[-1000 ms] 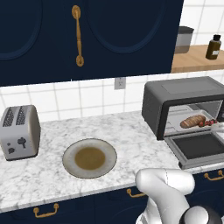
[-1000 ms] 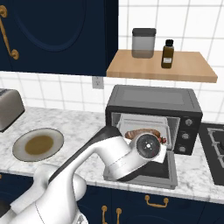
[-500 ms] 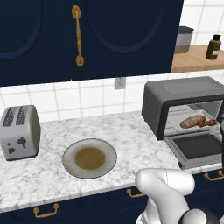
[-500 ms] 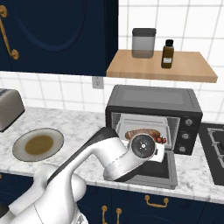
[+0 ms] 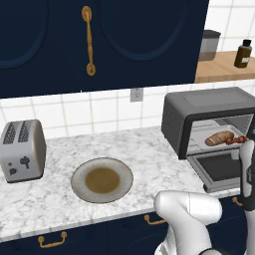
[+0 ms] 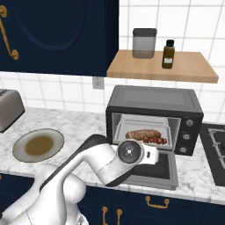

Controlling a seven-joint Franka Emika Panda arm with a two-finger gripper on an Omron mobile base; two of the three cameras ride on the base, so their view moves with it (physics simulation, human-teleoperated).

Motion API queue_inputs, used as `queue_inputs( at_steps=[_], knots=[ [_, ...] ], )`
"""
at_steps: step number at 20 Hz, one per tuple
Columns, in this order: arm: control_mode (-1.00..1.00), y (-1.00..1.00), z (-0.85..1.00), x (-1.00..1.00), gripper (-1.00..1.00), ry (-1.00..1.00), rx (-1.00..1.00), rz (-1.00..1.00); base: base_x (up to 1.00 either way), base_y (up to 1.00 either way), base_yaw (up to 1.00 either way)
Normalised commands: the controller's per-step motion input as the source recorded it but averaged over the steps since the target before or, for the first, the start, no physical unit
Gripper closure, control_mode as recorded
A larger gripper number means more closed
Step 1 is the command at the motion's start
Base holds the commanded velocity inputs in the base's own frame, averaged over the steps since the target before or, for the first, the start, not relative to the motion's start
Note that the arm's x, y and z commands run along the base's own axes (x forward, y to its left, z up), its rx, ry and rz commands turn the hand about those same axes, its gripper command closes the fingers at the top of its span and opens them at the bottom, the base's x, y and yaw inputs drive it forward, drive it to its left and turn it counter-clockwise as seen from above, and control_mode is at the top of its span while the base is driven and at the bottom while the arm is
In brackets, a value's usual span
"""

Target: Pick up the kebab skewer and baguette bread, and place them inside the toaster oven. Close the toaster oven door and start by setting the timer.

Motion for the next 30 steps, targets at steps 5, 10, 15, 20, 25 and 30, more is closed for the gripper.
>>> queue_inputs(
  at_steps=[5,10,15,20,25,30],
  knots=[
    [-1.00,-0.13,0.00,0.16,-1.00,-0.03,0.00,0.00,0.00,0.00,0.00],
    [-1.00,-0.20,0.00,0.12,-1.00,-0.03,0.00,0.00,0.00,0.00,0.00],
    [-1.00,-0.12,0.00,0.20,-1.00,-0.07,0.00,0.00,0.00,0.00,0.00],
    [-1.00,-0.02,-0.01,0.24,-1.00,-0.10,0.00,0.00,0.00,0.00,0.00],
    [-1.00,0.00,-0.06,0.38,-1.00,-0.07,0.00,0.00,0.00,0.00,0.00],
    [-1.00,0.00,-0.23,0.39,-1.00,-0.04,0.00,0.00,0.00,0.00,0.00]
  ],
)
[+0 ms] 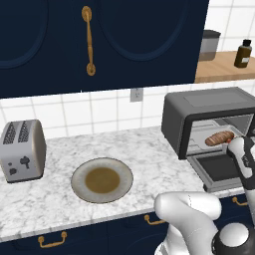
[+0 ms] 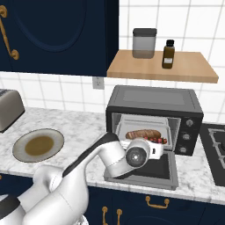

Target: Pick up the kebab skewer and baguette bread, and place them inside the toaster oven. Close the toaster oven door and start by setting the timer.

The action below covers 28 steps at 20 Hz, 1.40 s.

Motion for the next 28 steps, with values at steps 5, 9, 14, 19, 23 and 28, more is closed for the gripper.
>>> queue_inputs(
  at_steps=[5,9,14,19,23,28],
  knots=[
    [-1.00,0.00,-0.20,0.02,-1.00,-0.02,0.00,0.04,0.00,0.00,0.00],
    [-1.00,-0.02,-0.18,0.01,-1.00,-0.02,0.00,0.08,0.00,0.00,0.00],
    [-1.00,-0.05,0.00,0.21,-1.00,-0.01,0.00,0.02,0.00,0.00,0.00],
    [-1.00,-0.05,-0.01,0.19,-1.00,0.00,0.00,0.00,0.00,0.00,0.00],
    [-1.00,0.00,-0.18,0.02,-1.00,0.00,0.00,0.00,0.00,0.00,0.00],
    [-1.00,0.00,-0.19,0.02,-1.00,0.00,0.00,0.00,0.00,0.00,0.00]
  ],
)
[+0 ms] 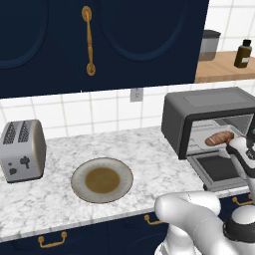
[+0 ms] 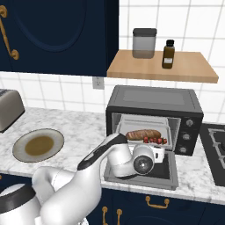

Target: Pick up the kebab skewer and baguette bread, and place them inside the toaster oven. Close the toaster oven door and start by setting the timer.

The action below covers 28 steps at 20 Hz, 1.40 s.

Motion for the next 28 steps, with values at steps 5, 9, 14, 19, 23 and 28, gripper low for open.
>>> queue_inputs(
  at_steps=[5,9,14,19,23,28],
  knots=[
    [-1.00,0.00,0.00,0.20,-1.00,0.00,0.00,0.00,0.00,0.00,0.00],
    [-1.00,0.00,0.00,0.18,-1.00,0.00,0.00,0.00,0.00,0.00,0.00],
    [-1.00,0.00,0.00,0.11,-1.00,0.00,0.00,0.00,0.00,0.00,0.00],
    [-1.00,0.00,0.00,0.13,-1.00,0.00,0.00,0.00,0.00,0.00,0.00],
    [-1.00,0.00,0.00,0.24,-1.00,0.00,0.00,0.00,0.00,0.00,0.00],
    [-1.00,0.00,0.00,0.27,-1.00,0.00,0.00,0.00,0.00,0.00,0.00]
  ],
)
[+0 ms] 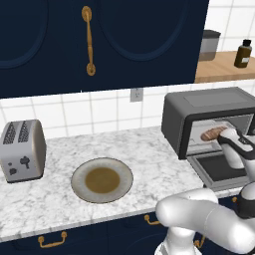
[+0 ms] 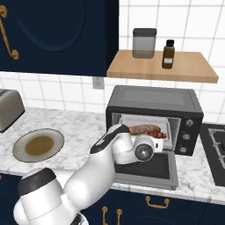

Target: Pick up the kebab skewer and baguette bread, and place them inside the toaster oven. Close the toaster oven door and start by setting the timer.

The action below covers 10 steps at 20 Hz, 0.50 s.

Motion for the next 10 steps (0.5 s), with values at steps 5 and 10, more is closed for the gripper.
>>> queue_inputs(
  at_steps=[5,10],
  knots=[
    [-1.00,0.00,0.00,0.27,-1.00,0.00,0.00,0.00,0.00,0.00,0.00],
    [-1.00,0.00,0.00,0.26,-1.00,0.00,0.00,0.00,0.00,0.00,0.00]
  ],
)
